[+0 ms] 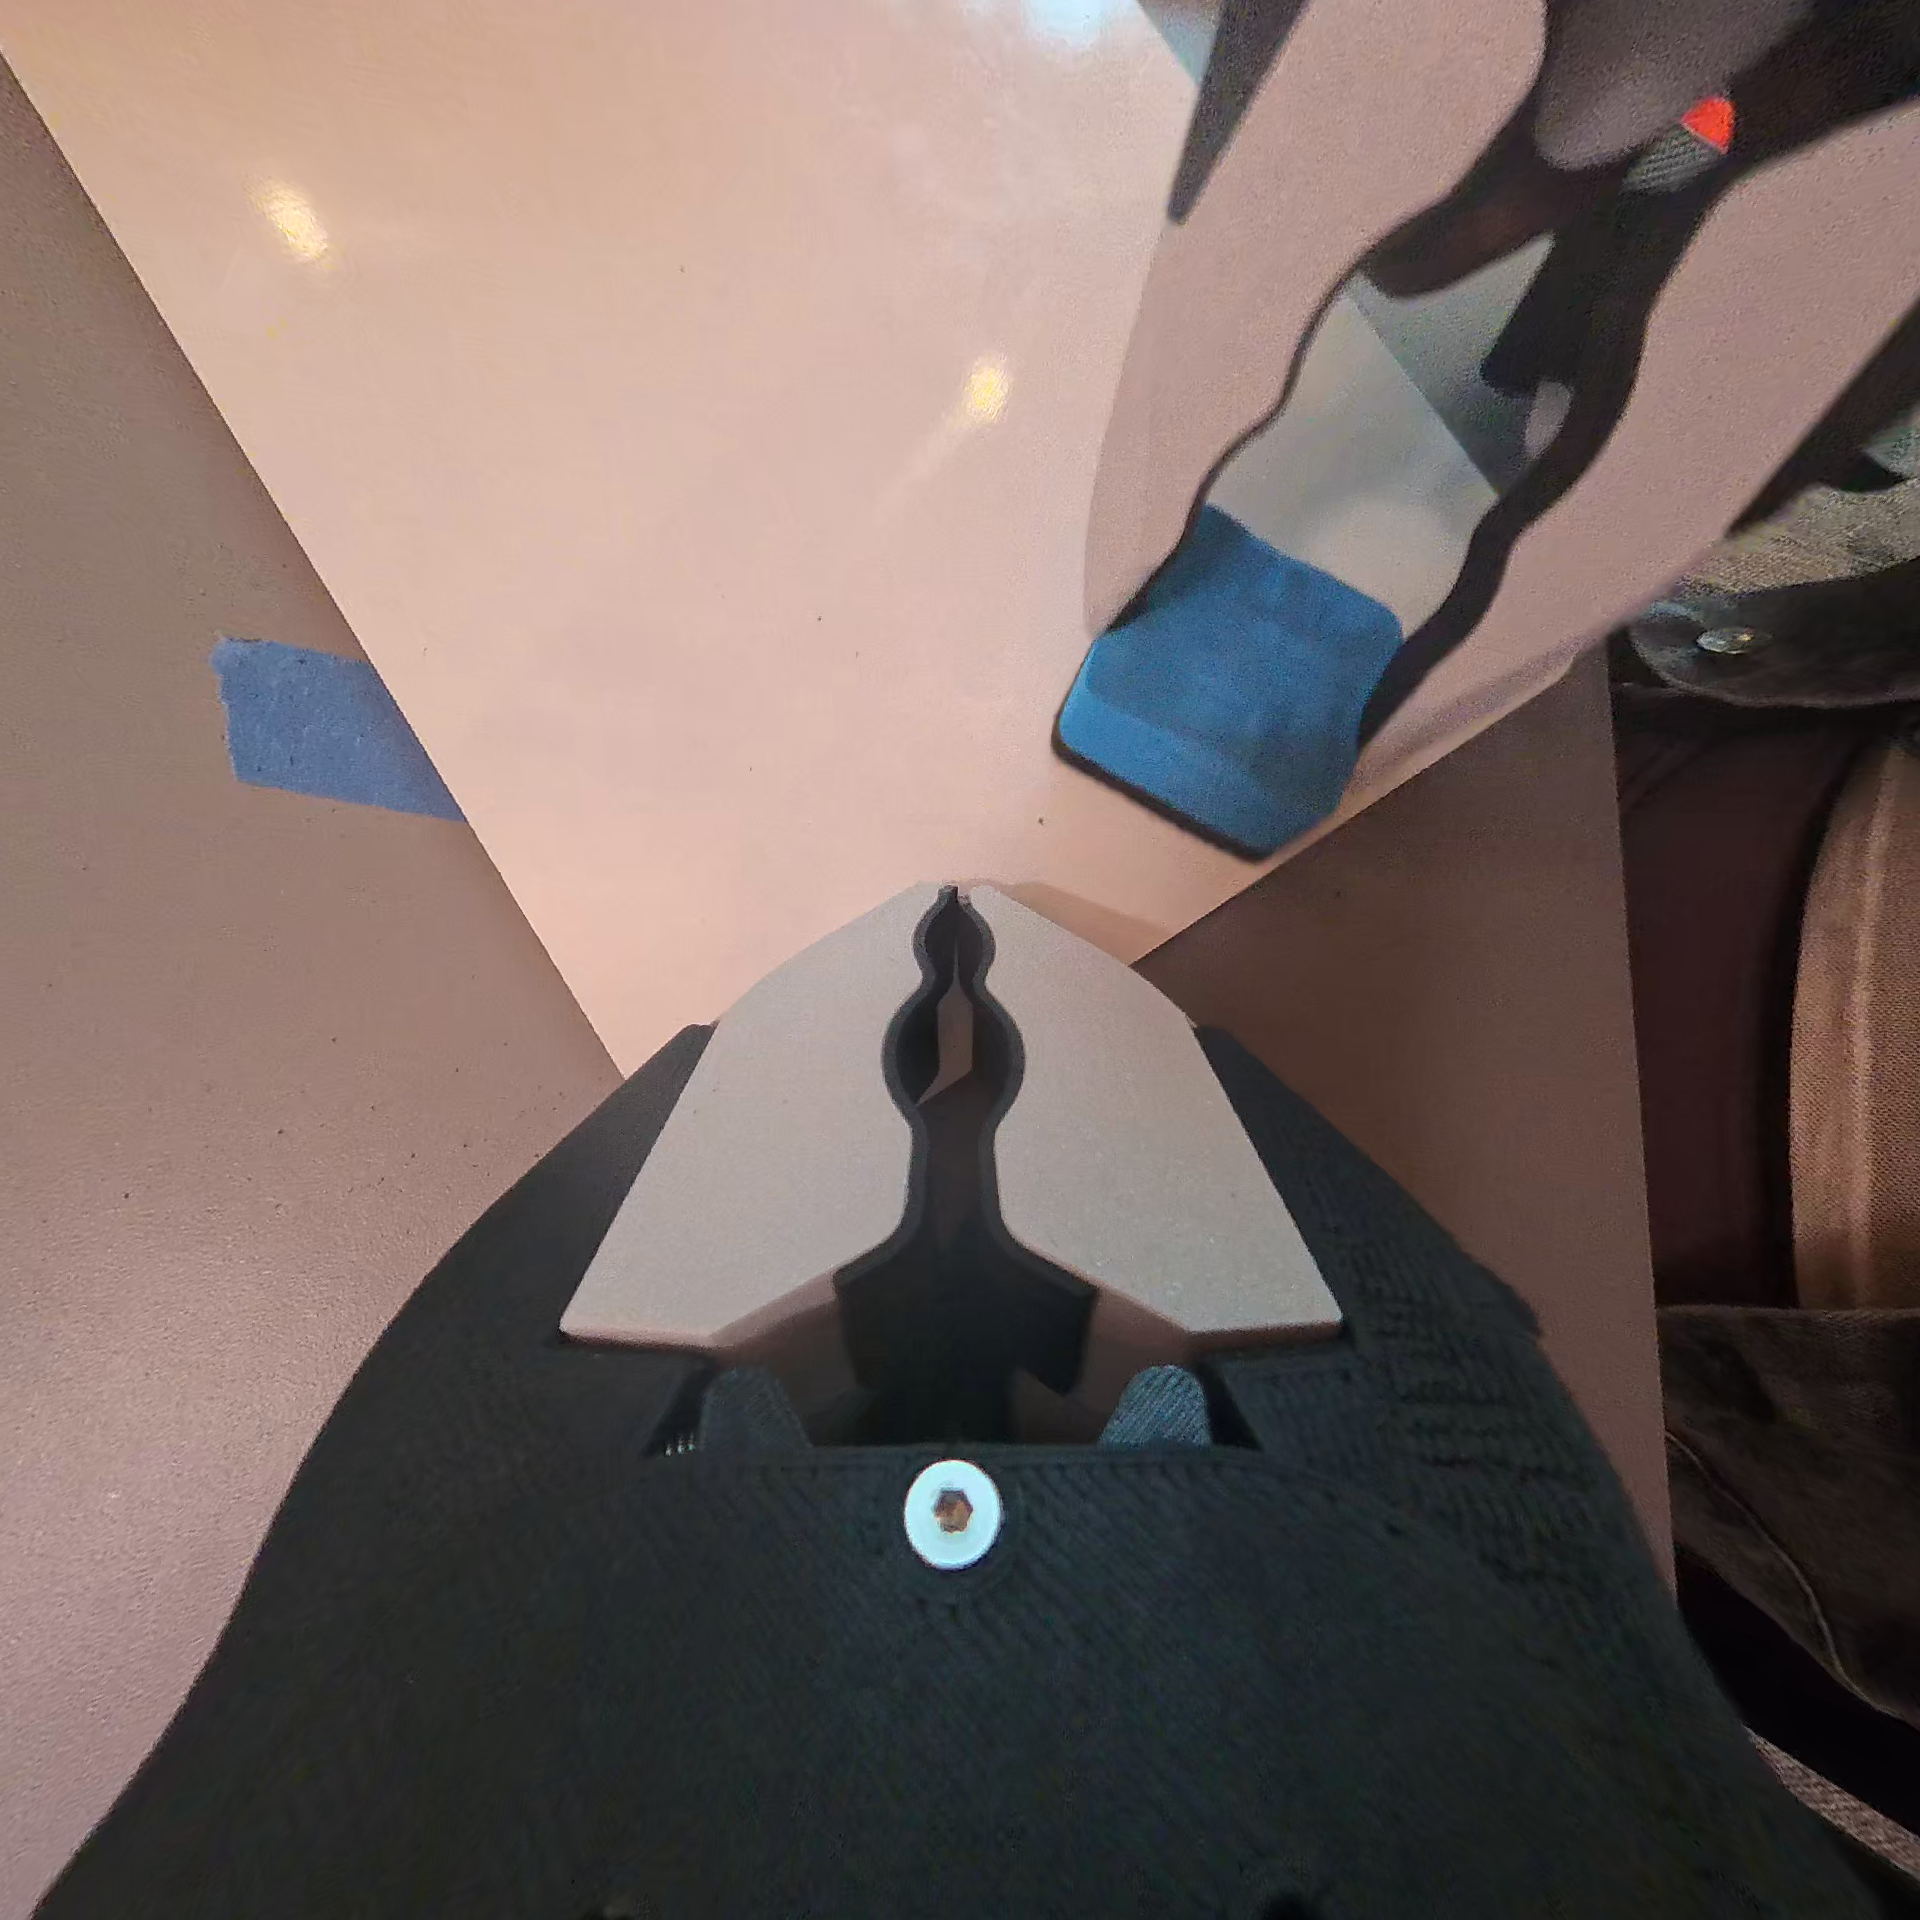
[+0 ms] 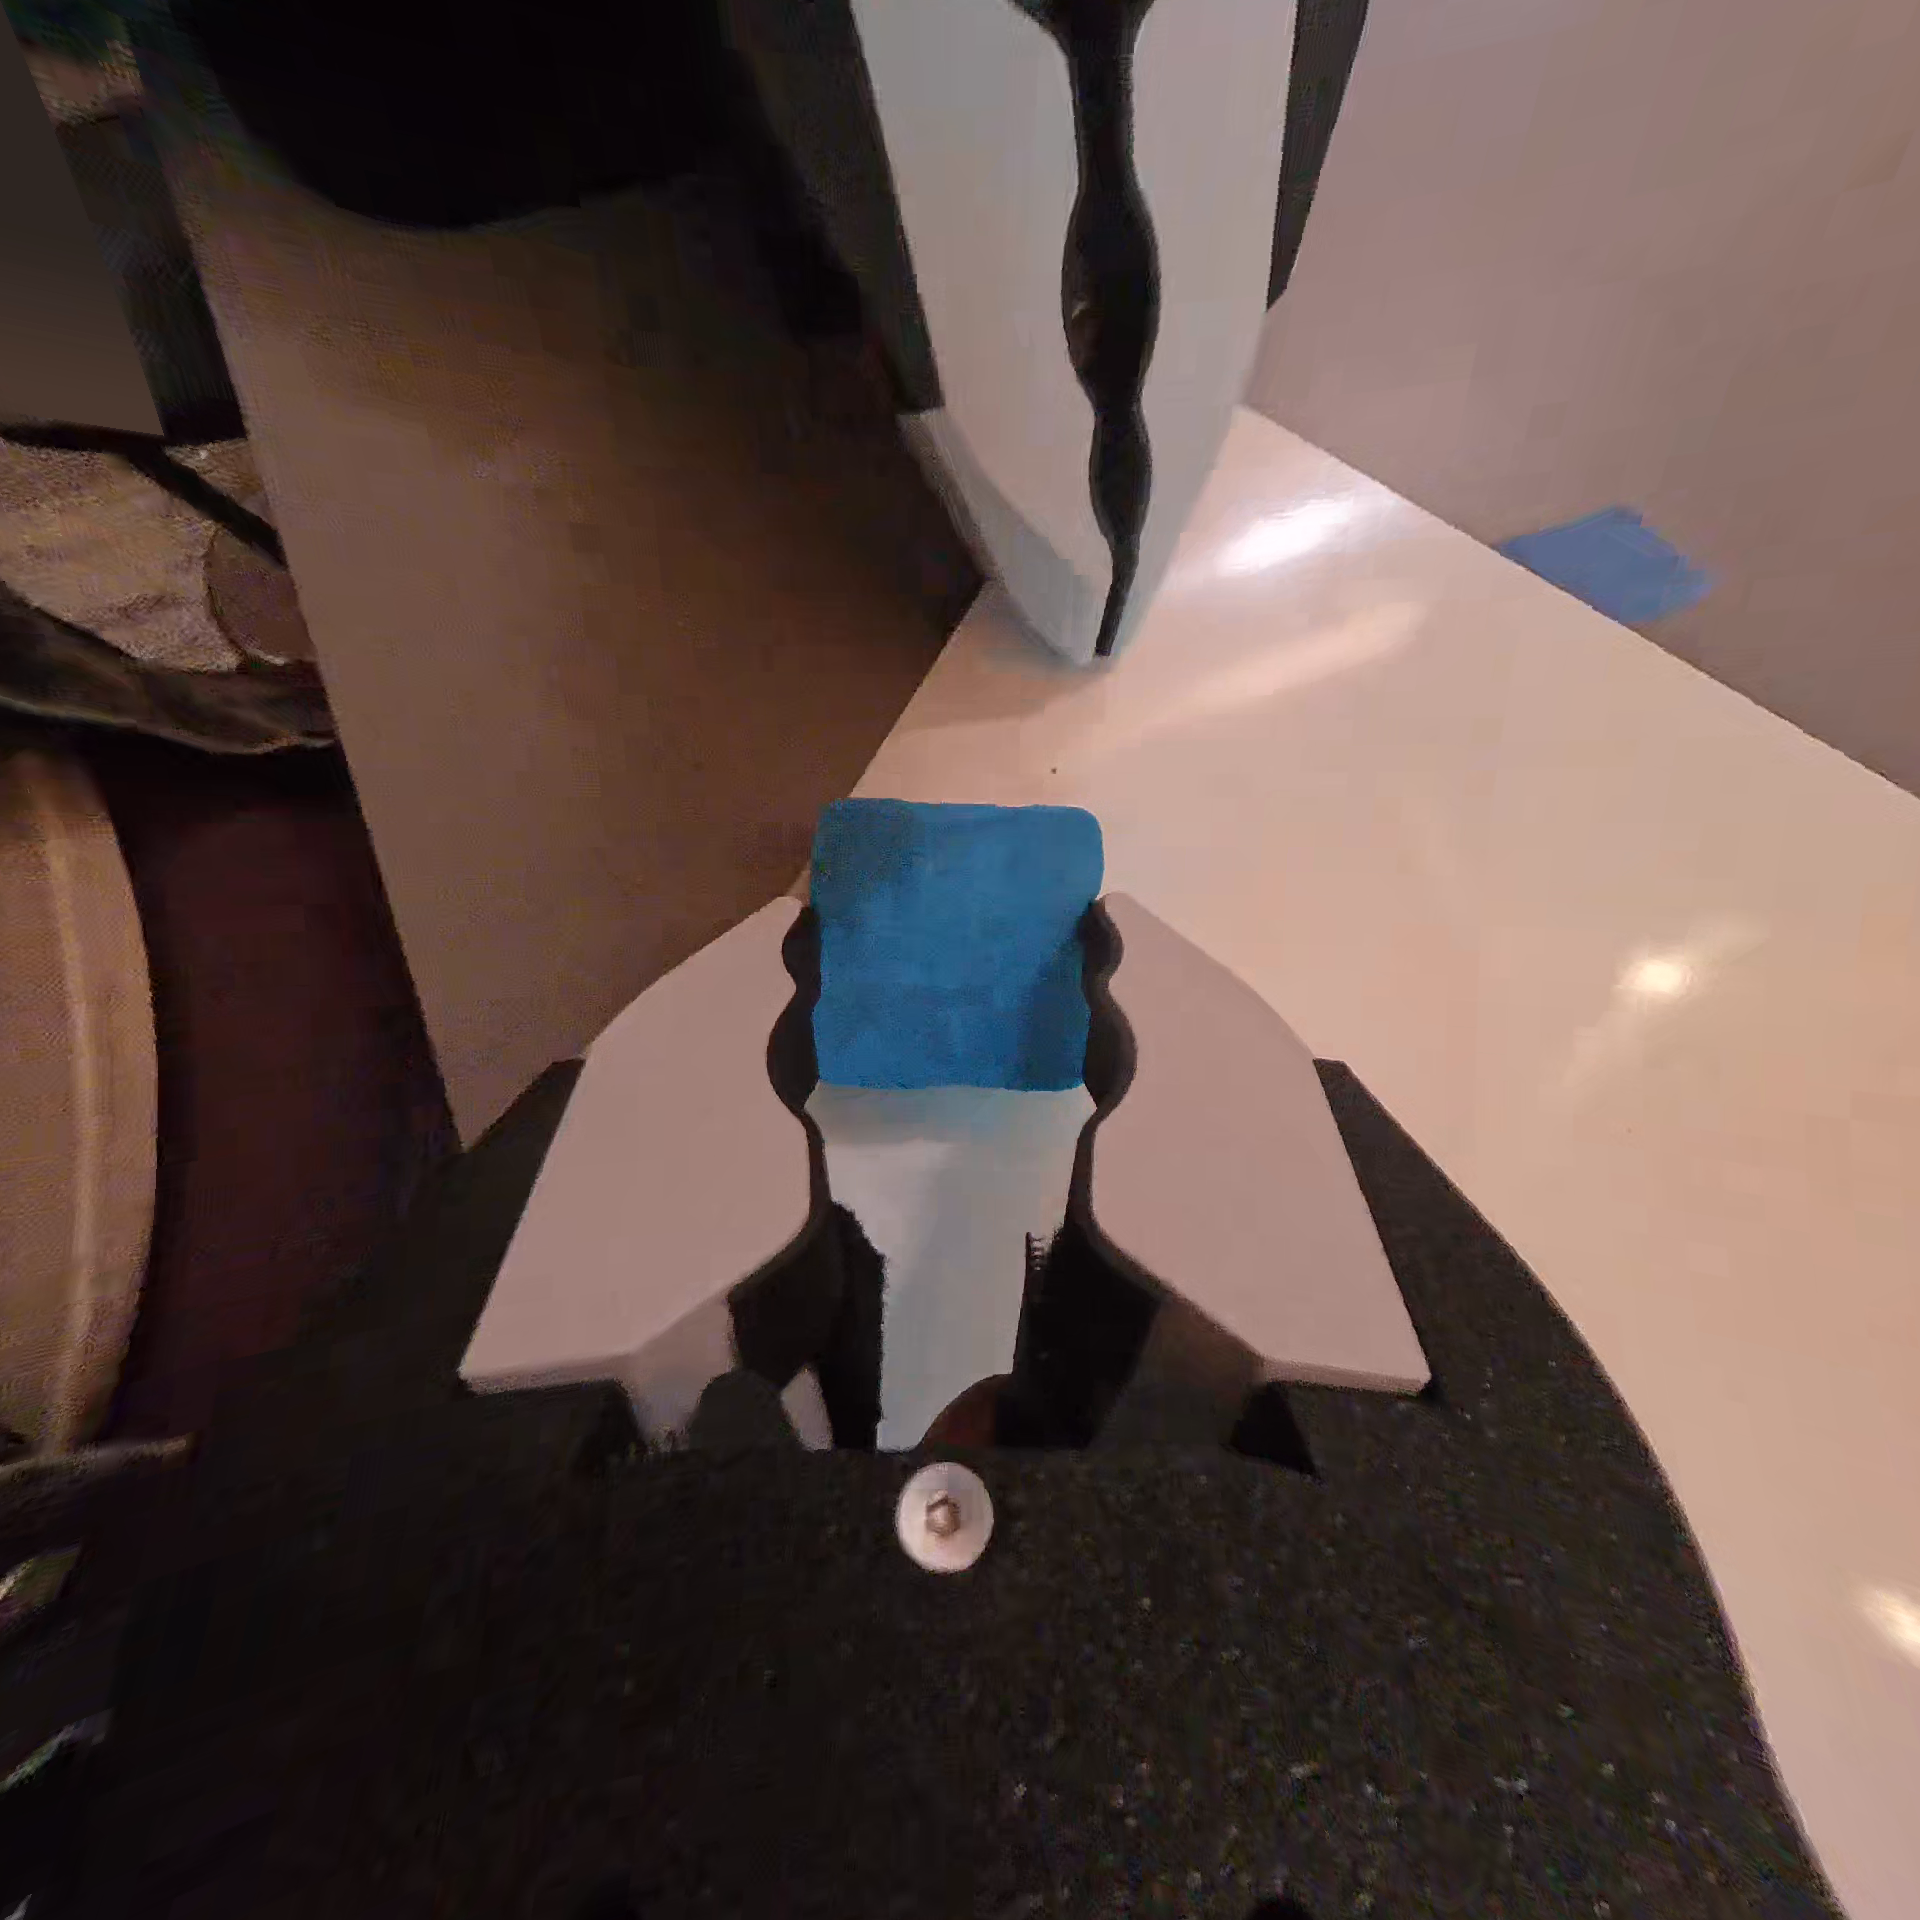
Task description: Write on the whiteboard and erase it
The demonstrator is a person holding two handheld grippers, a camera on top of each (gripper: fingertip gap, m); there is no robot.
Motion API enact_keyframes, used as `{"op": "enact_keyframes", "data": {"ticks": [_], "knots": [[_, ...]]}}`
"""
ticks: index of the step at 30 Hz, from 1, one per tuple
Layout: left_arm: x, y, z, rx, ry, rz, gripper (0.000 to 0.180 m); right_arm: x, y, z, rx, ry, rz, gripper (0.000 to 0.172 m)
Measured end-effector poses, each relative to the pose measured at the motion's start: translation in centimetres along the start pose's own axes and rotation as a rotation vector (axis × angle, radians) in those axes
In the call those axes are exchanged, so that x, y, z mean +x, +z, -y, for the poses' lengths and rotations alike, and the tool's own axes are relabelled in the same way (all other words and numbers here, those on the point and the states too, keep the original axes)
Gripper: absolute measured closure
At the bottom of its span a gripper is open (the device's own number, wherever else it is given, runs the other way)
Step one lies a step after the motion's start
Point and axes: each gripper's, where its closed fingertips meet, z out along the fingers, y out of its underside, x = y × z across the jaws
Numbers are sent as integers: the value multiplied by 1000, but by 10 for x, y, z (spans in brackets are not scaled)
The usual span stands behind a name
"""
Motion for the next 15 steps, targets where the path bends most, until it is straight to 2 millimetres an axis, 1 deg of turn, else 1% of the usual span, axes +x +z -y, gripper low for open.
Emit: {"op": "enact_keyframes", "data": {"ticks": [1, 2, 3, 4, 5, 6, 7, 8, 10, 11, 12, 13, 14, 15], "knots": [[0, 0, 0, -3, 2, 1, 179, 8, -4, -6, -8, 26, 13, 122], [0, 0, -1, -5, 5, 2, 179, 32, -11, -15, -28, 74, -40, 122], [0, -1, -1, -6, 6, 4, 178, 63, -19, -27, -51, 121, -123, 122], [0, -1, -1, -5, 6, 4, 179, 87, -25, -35, -52, 192, -165, 122], [1, -1, -1, -7, 7, 4, 178, 103, -27, -37, -40, 251, -188, 122], [1, -1, -1, -7, 6, 2, 178, 109, -25, -35, -38, 262, -202, 122], [1, 0, -1, -6, 3, 0, 179, 105, -19, -27, -46, 231, -211, 122], [1, 0, -1, -5, 1, -1, 179, 86, -9, -13, -31, 183, -167, 122], [1, 0, -1, -5, 2, -1, 178, 36, 13, 16, 12, 60, -59, 122], [1, 0, -1, -5, 3, 0, 179, 17, 18, 22, 1, -1, -24, 122], [1, -1, -1, -5, 5, 0, 179, 11, 17, 22, -20, -32, -15, 122], [1, -1, -1, -7, 7, 1, 180, 14, 15, 19, -23, -13, 13, 122], [1, -1, -1, -10, 11, 2, 179, 27, 11, 14, -20, 37, 12, 122], [1, -1, -2, -10, 12, 5, 179, 54, 4, 5, -30, 87, -58, 122]]}}
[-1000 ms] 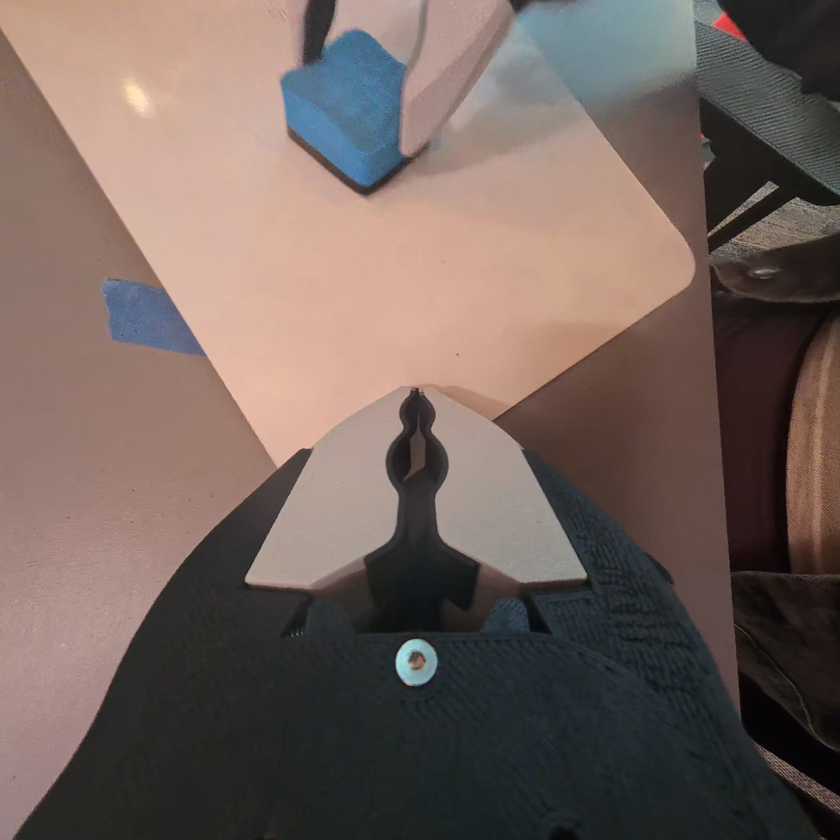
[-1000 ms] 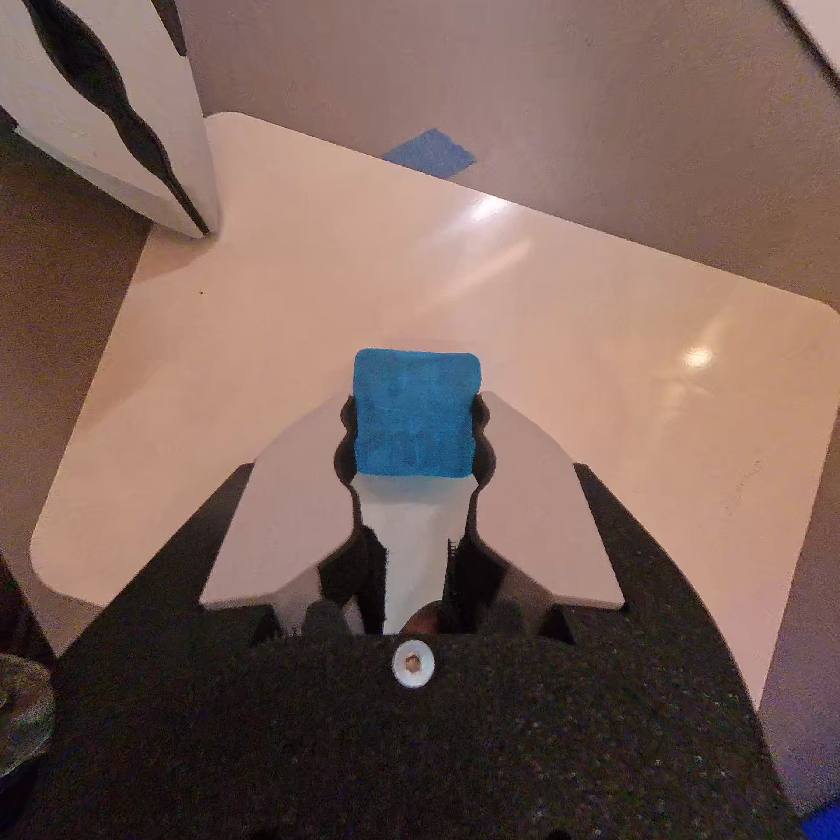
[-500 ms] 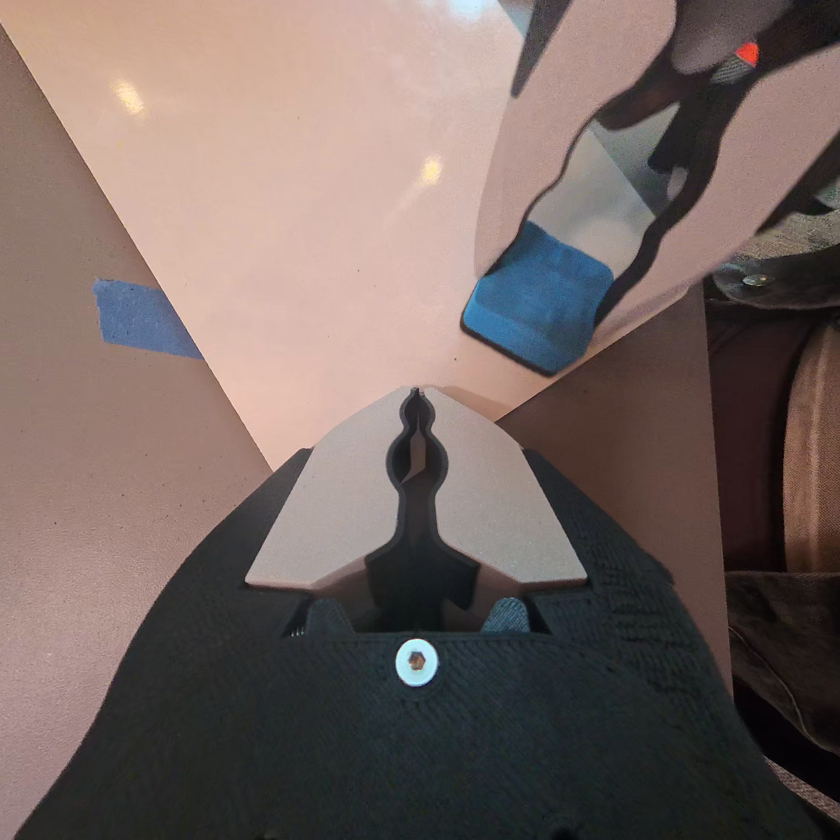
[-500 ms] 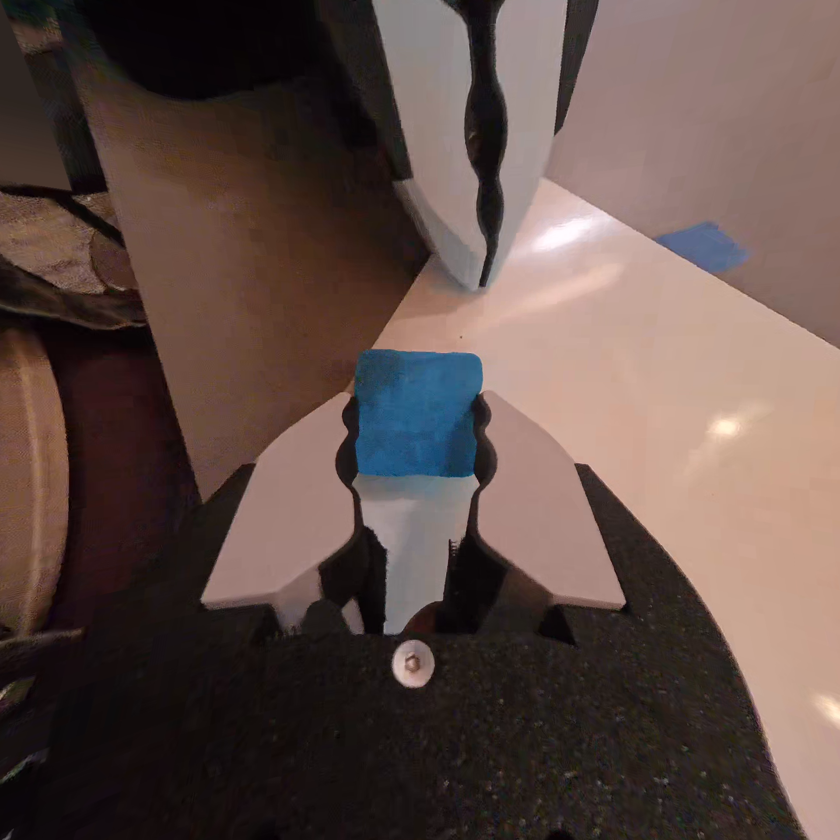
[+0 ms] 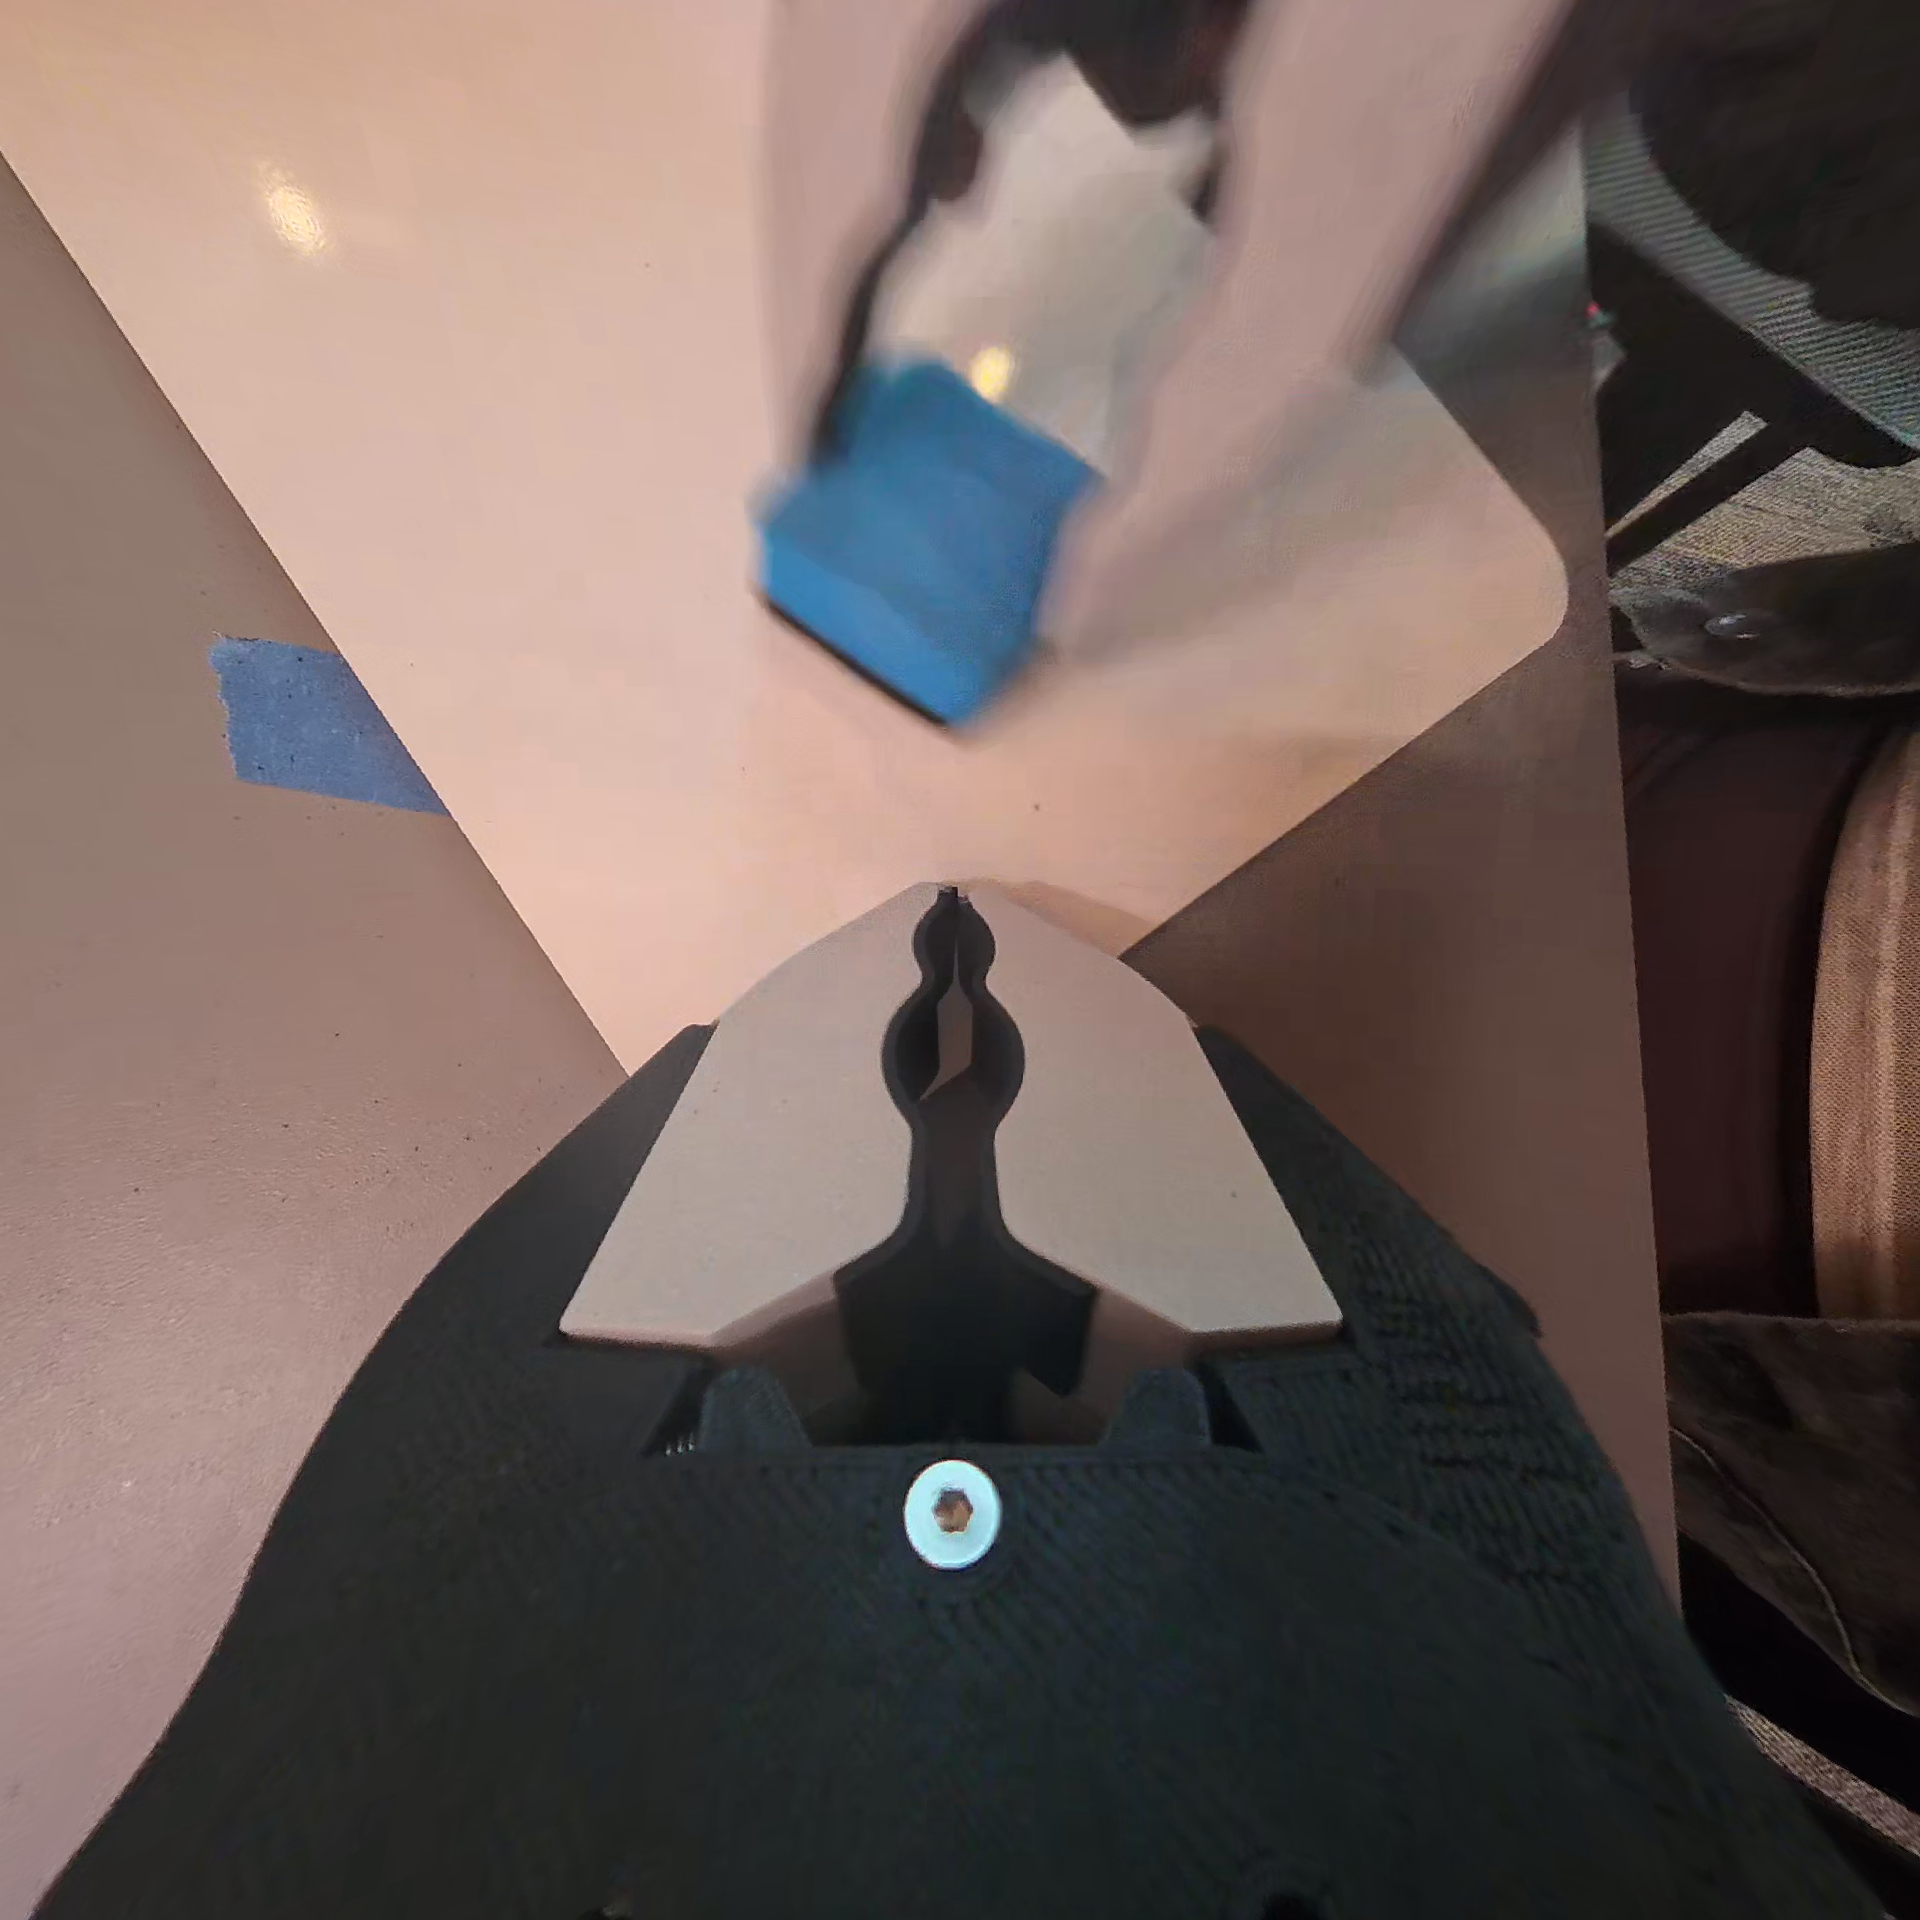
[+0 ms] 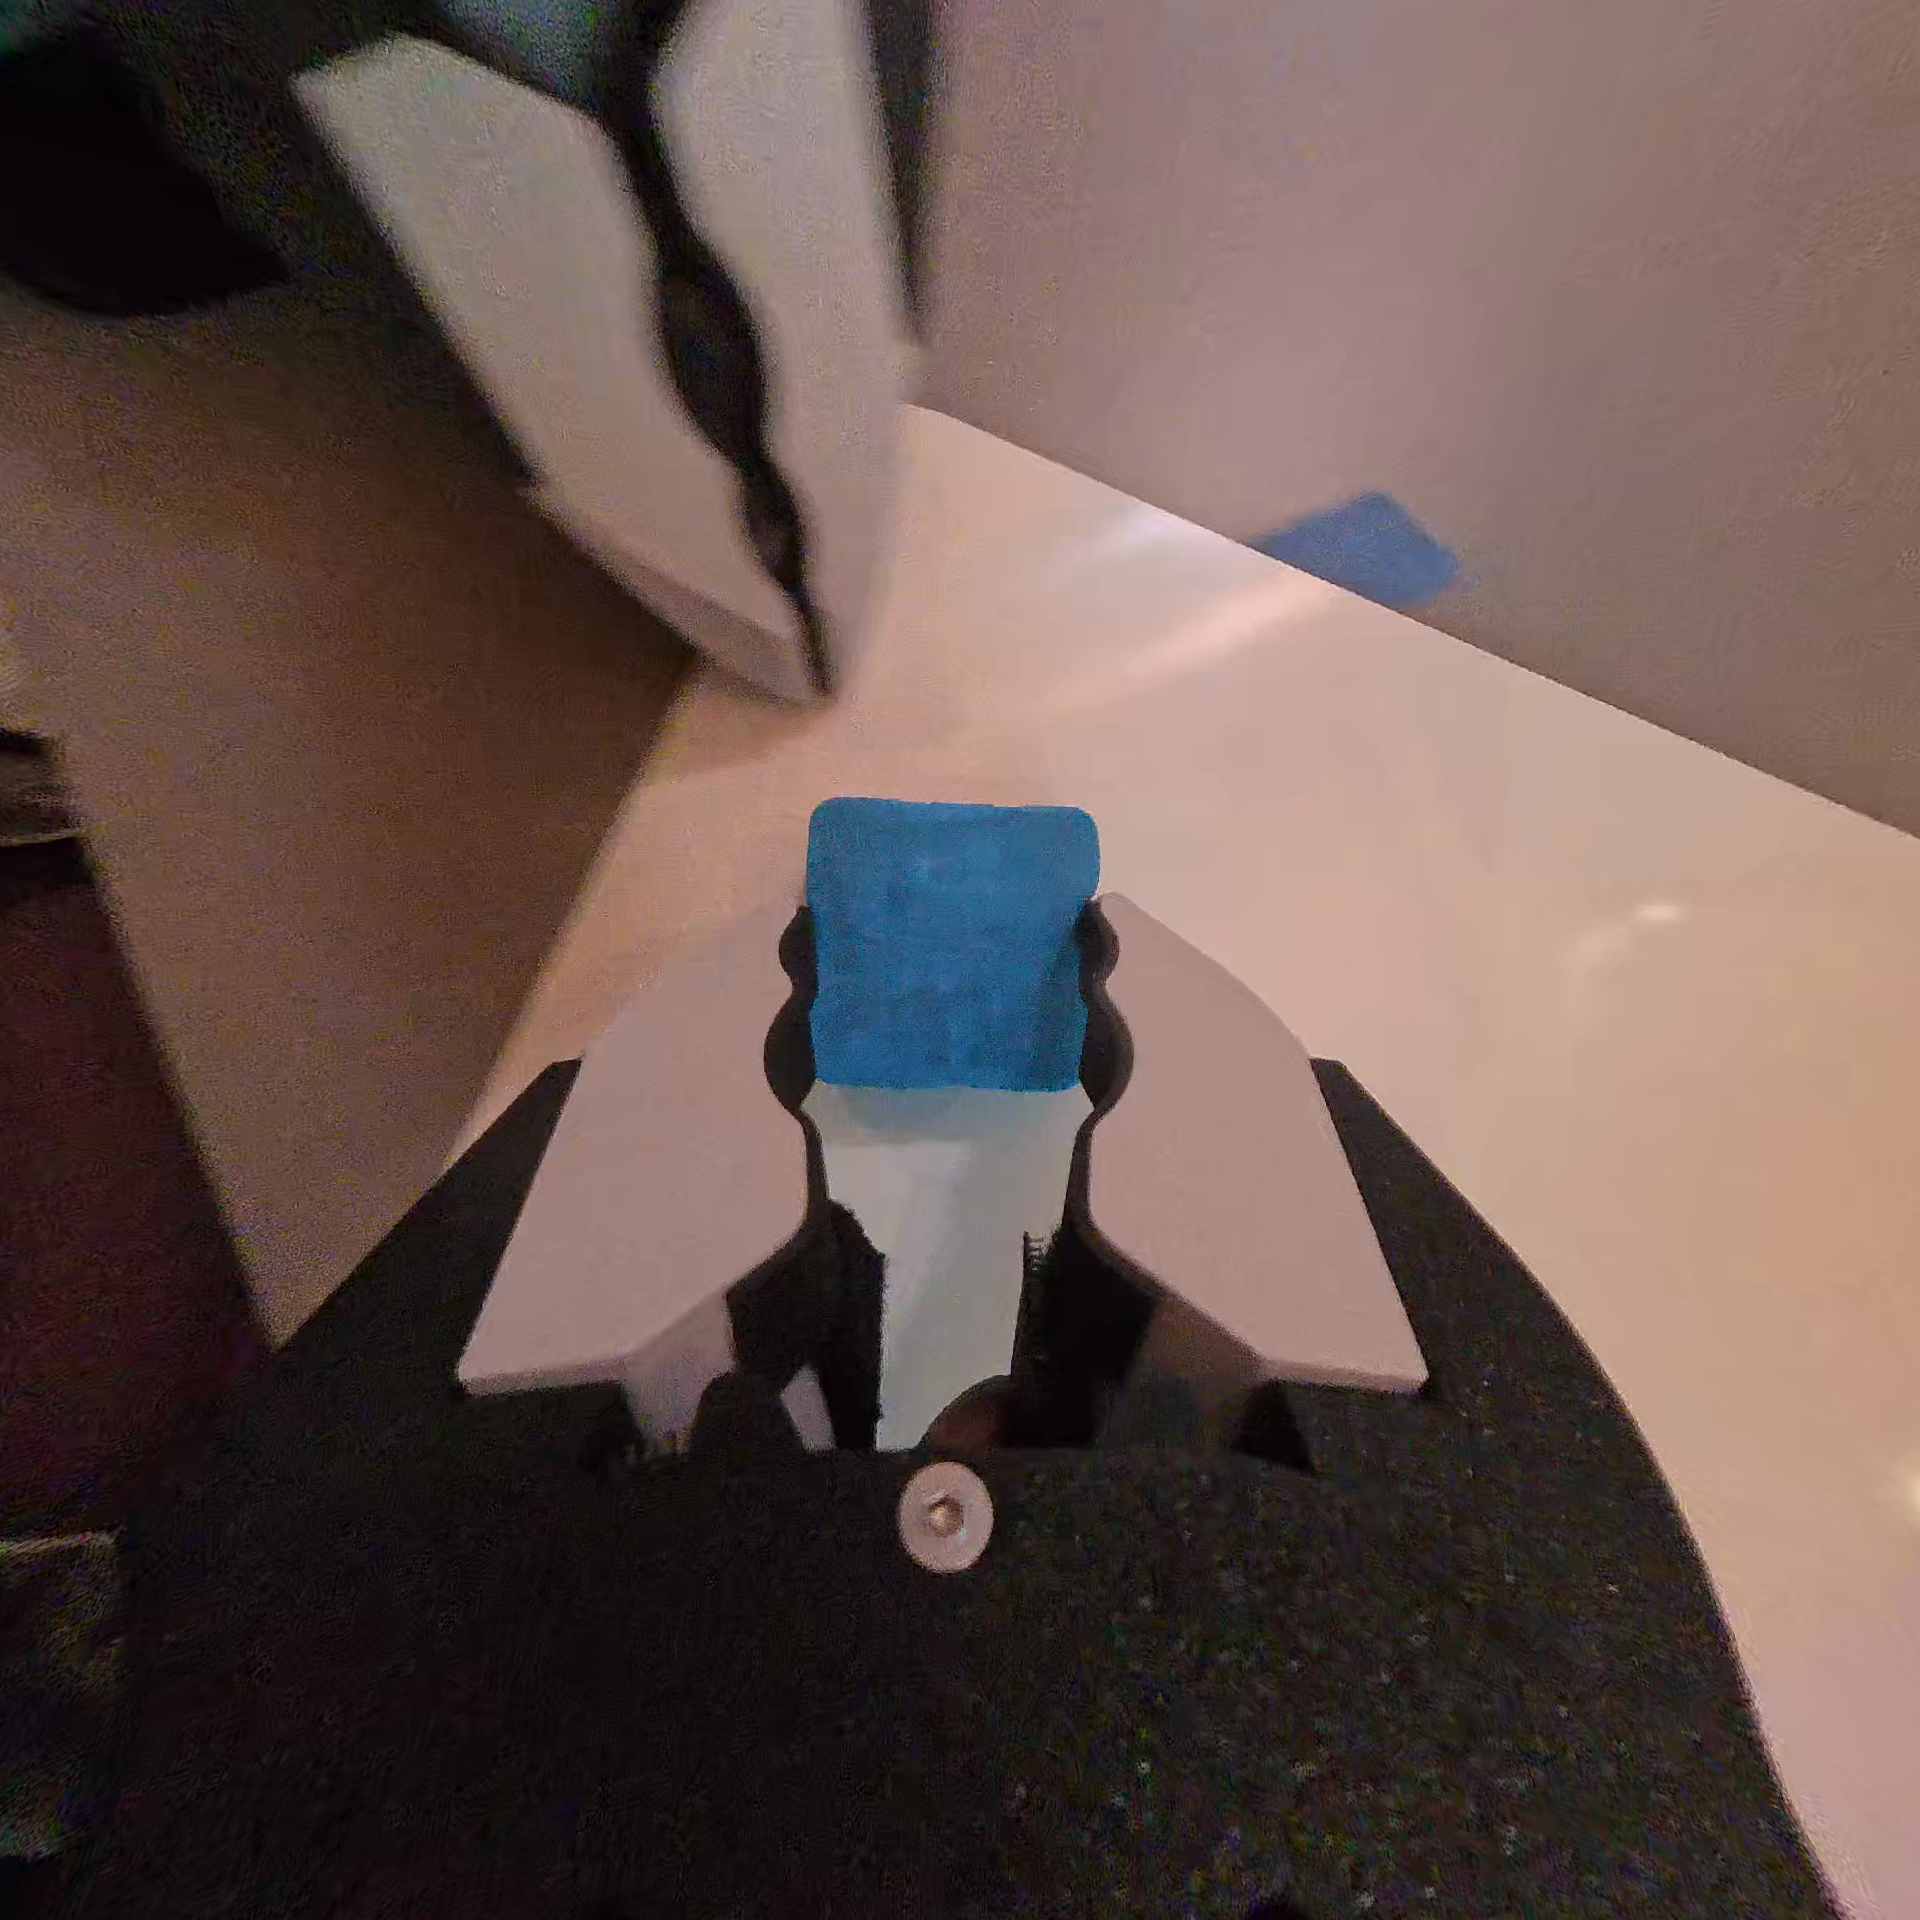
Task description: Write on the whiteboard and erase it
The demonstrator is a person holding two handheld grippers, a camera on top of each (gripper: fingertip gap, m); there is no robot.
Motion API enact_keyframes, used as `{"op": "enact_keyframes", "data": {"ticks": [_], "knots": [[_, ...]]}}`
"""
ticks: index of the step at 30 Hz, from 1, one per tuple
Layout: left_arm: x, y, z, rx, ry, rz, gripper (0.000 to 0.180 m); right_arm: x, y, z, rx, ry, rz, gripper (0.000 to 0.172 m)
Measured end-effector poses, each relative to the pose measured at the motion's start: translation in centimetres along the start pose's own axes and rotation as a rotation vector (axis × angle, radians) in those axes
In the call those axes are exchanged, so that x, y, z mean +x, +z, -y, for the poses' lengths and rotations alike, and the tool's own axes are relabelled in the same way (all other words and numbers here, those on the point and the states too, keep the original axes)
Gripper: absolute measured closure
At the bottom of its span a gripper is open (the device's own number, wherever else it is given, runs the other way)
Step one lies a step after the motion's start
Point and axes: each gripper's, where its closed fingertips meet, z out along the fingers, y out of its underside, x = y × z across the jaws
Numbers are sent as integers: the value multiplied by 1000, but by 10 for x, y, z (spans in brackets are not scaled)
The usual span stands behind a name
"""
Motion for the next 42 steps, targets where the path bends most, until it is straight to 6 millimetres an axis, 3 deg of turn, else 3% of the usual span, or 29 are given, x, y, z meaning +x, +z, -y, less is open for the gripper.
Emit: {"op": "enact_keyframes", "data": {"ticks": [2, 3, 4, 5, 8, 10, 11, 13, 14, 15, 16, 19, 21, 22, 23, 26, 27, 28, 30, 34, 36, 39, 42], "knots": [[0, 0, 0, -1, 3, 5, 179, 49, -10, -13, -7, 112, -112, 122], [0, 0, 0, -3, 5, 6, 179, 65, -12, -16, 5, 156, -151, 122], [0, 0, 0, -3, 6, 6, 179, 66, -10, -13, 23, 166, -163, 122], [0, 0, 0, -3, 6, 5, 180, 58, -7, -7, 32, 145, -165, 122], [0, 0, 0, -4, 7, 6, 179, -16, 12, 19, 56, -41, -7, 122], [0, 0, 0, -3, 5, 3, 180, -21, 12, 19, 13, -94, 17, 122], [0, 0, 0, -3, 6, 4, 180, -7, 11, 17, 7, -63, 16, 122], [0, 0, 0, -2, 7, 8, 179, 48, 2, 6, -35, 19, -127, 123], [0, 0, 0, -2, 6, 9, 179, 60, 0, 3, -46, 54, -142, 123], [0, 0, 0, -3, 5, 8, 179, 59, 0, 4, -52, 54, -142, 123], [0, 0, 0, -2, 3, 8, 179, 48, 2, 7, -60, 13, -148, 123], [-1, 0, 0, -1, 2, 8, 180, -28, 12, 19, -59, -145, 3, 123], [-1, 0, 0, -3, 6, 11, 179, -38, 11, 16, -74, -174, 31, 123], [-1, 0, 0, -5, 8, 13, 180, -33, 11, 15, -59, -133, 71, 122], [-1, 0, 0, -5, 9, 14, 180, -14, 9, 13, -62, -94, 43, 122], [-1, 0, 0, -5, 9, 18, 179, 62, -4, -5, -88, 67, -120, 123], [-1, 0, 0, -6, 9, 19, 179, 78, -8, -10, -74, 117, -144, 123], [-1, 0, 0, -5, 9, 20, 179, 82, -10, -12, -46, 142, -142, 123], [-1, 0, 0, -6, 8, 23, 179, 66, -12, -15, -21, 121, -152, 123], [-2, 0, 0, -8, 10, 24, 179, -22, -17, -22, 13, 30, -44, 122], [-1, 0, 0, -9, 12, 27, 179, -52, -24, -33, 23, 27, -28, 122], [-2, 0, 0, -13, 14, 35, 179, -82, -34, -48, 29, 46, 5, 122], [-2, 0, 1, -17, 17, 46, 179, -100, -41, -58, 10, 58, 28, 122]]}}
